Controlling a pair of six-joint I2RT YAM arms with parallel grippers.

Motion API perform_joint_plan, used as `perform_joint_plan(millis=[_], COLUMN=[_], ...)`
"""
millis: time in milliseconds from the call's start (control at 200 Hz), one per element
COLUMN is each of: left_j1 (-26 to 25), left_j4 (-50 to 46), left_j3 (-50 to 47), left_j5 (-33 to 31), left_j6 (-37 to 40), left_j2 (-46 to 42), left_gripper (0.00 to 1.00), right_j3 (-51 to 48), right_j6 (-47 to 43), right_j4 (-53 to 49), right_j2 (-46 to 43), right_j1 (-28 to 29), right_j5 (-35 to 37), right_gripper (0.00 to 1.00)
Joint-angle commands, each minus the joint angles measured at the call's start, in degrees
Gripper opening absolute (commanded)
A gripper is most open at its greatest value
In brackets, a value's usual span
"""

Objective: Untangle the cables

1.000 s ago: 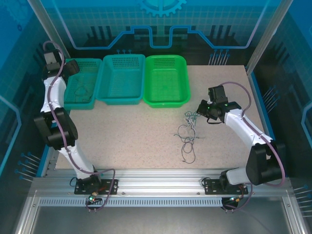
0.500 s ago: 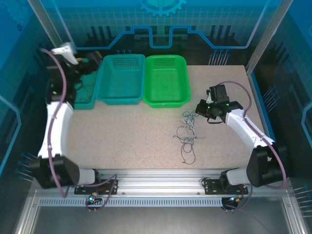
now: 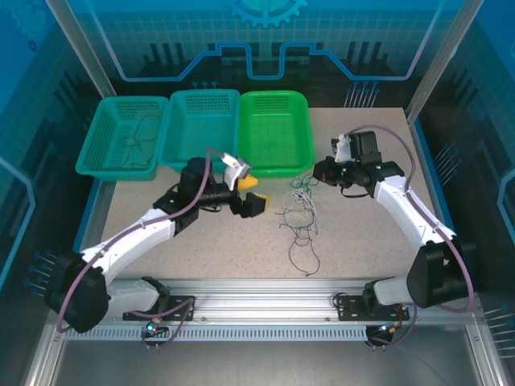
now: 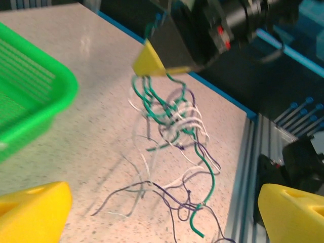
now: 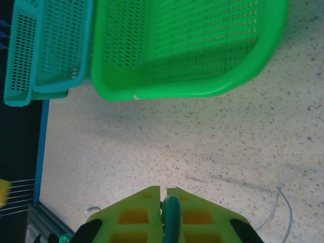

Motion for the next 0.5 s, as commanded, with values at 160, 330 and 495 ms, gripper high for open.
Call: perform_joint_plan(millis=[160,330,495], left_j1=[-5.53,-6.01,-6.72], left_j4=[6.7,13.97,18.2], left_j3=[2.31,1.51,0.99], left_j5=[-2.46,-1.88,-0.98], left_j6=[-15.83,-27.83,-31.59], left_j2=[14.1,19.7,22.48], left_gripper=[0.79,0.62,0.23], right_j3=[3.92,4.16,4.06], right_j6=[1.46,1.76,1.67], right_j4=[-1.2,-1.76,-2.02], right_j2=[-0.4,-0.11,0.19], right_j1=[0.25,0.29,0.31], right_j5=[0.87,2.23,2.75], right_gripper=[0.0,0.0,0.0])
